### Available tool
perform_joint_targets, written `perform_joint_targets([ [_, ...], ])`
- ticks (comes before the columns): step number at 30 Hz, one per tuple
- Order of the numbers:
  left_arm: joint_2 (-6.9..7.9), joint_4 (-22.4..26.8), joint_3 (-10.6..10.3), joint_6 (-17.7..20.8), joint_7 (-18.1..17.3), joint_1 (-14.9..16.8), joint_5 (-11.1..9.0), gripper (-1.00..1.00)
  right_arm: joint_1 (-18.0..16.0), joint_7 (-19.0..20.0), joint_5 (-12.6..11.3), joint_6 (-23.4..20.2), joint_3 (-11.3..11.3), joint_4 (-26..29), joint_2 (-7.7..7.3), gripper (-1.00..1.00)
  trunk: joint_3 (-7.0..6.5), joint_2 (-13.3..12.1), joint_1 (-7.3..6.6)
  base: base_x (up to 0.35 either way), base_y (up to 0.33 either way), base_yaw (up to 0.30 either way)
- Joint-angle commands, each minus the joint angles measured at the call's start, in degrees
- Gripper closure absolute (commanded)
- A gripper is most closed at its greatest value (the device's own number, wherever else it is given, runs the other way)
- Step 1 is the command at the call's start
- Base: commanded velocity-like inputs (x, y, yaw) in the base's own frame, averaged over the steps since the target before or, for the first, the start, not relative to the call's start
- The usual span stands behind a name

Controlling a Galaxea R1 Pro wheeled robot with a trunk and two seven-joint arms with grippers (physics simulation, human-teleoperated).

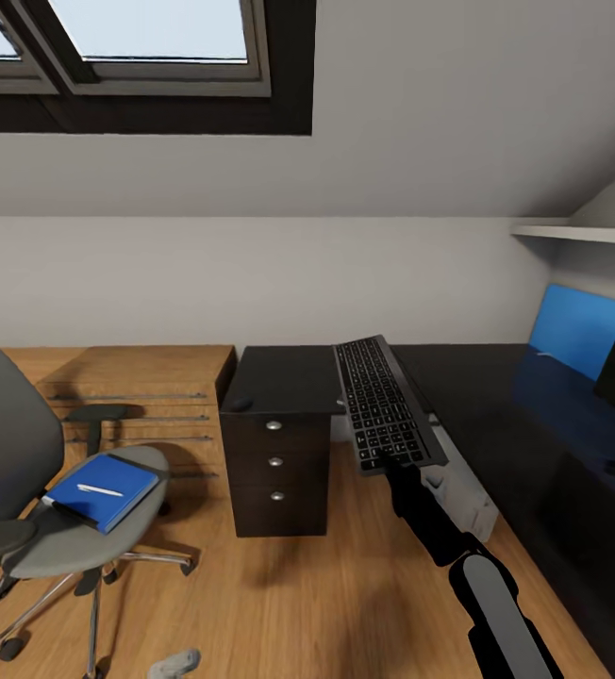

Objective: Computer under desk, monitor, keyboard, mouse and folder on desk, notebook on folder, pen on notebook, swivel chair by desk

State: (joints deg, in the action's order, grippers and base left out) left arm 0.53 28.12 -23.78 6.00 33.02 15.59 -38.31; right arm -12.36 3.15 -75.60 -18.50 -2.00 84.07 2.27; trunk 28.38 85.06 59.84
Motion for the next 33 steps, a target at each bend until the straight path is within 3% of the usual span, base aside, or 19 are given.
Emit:
perform_joint_targets([
  [1,0.04,-0.72,-0.72,-0.81,0.02,0.06,0.00,-1.00,-0.03,0.15,-0.34,-0.22,0.07,-0.02,0.02,1.00,-0.13,-0.38,-0.23,0.000,0.000,0.000],
  [4,0.07,-2.52,-2.27,-4.66,-1.26,0.06,-0.06,-1.00,-0.03,0.12,-0.34,-0.22,0.07,-0.11,0.05,1.00,-0.67,-1.58,-0.89,0.000,0.000,0.000],
  [7,0.04,-3.25,-3.01,-6.03,-1.70,0.06,-0.09,-1.00,-0.03,0.15,-0.41,-0.22,0.12,-0.24,0.03,1.00,-1.21,-2.79,-1.55,0.000,0.000,0.000],
  [33,0.01,-4.64,-3.42,-6.79,-1.91,0.06,-0.16,-1.00,-0.03,0.19,-0.60,-0.19,0.15,-0.49,0.08,1.00,-5.88,-13.21,-7.26,-0.006,-0.006,0.000],
])
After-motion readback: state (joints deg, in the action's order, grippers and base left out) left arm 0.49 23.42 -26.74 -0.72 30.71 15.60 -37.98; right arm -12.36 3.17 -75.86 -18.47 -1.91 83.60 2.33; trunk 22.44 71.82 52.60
